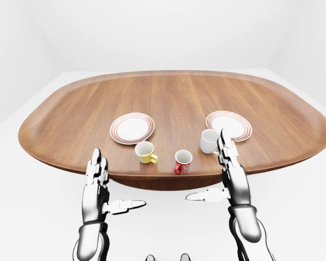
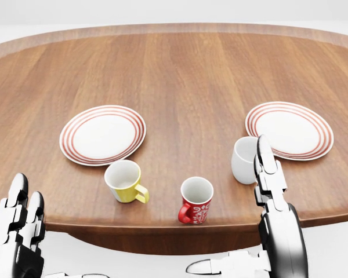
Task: Put the red mug on the left plate.
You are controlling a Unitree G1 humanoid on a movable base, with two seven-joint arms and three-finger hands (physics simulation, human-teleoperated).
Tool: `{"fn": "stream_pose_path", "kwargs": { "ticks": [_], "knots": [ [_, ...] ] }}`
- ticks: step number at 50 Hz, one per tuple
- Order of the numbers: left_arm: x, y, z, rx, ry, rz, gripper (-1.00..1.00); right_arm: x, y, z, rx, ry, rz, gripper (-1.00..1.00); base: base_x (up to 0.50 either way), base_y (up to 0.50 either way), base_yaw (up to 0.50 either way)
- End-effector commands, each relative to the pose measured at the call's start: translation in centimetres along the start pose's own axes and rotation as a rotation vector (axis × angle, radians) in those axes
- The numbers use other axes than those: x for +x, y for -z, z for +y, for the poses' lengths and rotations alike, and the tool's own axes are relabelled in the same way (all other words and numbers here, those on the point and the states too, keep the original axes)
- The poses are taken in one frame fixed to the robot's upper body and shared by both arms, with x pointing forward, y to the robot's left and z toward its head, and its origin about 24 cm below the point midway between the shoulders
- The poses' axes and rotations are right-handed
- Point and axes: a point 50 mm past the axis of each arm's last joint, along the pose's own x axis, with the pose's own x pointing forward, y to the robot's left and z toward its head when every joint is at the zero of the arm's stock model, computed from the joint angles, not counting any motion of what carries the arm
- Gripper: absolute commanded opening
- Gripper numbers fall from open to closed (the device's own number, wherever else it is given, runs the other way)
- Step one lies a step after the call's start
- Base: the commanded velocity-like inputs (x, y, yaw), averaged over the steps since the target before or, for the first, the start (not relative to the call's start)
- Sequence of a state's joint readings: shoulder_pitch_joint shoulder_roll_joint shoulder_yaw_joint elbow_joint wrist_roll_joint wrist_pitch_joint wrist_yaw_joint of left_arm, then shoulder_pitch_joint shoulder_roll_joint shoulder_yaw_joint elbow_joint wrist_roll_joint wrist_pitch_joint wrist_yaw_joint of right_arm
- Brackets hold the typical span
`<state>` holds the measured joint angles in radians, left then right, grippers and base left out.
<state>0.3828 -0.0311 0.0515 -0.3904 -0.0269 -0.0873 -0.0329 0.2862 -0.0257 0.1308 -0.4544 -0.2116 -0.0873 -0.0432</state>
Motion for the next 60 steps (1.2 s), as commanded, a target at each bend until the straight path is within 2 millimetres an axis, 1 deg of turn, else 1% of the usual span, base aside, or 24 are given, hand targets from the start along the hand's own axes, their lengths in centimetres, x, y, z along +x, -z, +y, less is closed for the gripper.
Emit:
{"fn": "stream_pose_path", "kwargs": {
  "ticks": [1, 45, 60],
  "knots": [
    [-0.02, 0.01, -0.01, 0.001, 0.0, 0.001, 1.0, 0.09, 0.03, -0.05, 0.001, 0.004, 0.0, 1.0, 0.21, 0.5, 0.0],
    [-0.15, -0.15, -0.14, 0.002, 0.01, -0.003, 1.0, 0.42, -0.31, -0.09, 0.03, -0.015, -0.02, 1.0, 0.22, 0.5, 0.0],
    [-0.34, -0.12, -0.17, 0.004, 0.012, 0.002, 1.0, 0.4, -0.08, 0.41, 0.035, -0.064, -0.011, 1.0, 0.48, 0.27, 0.0]
  ]
}}
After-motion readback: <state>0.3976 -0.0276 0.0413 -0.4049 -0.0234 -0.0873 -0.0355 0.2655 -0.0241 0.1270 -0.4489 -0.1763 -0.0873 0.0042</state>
